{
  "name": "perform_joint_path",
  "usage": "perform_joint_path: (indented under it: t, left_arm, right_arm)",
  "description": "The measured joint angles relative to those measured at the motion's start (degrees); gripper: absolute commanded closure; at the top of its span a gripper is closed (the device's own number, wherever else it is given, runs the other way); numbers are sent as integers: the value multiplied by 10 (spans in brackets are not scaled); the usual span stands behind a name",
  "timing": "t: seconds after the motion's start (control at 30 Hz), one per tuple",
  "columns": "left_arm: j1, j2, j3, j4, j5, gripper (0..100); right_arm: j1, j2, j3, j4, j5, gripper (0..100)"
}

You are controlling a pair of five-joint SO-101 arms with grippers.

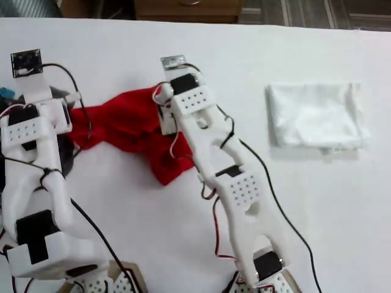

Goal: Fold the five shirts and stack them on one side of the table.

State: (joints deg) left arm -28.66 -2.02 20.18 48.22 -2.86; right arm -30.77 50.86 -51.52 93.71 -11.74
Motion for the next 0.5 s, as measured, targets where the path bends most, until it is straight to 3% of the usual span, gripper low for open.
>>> perform_joint_path:
  t: [0.2, 0.5]
  left_arm:
    - [0, 0, 0, 0, 0, 865]
    - [0, 0, 0, 0, 0, 865]
  right_arm:
    - [1, 0, -9, 0, 0, 936]
    - [1, 0, -11, 0, 0, 901]
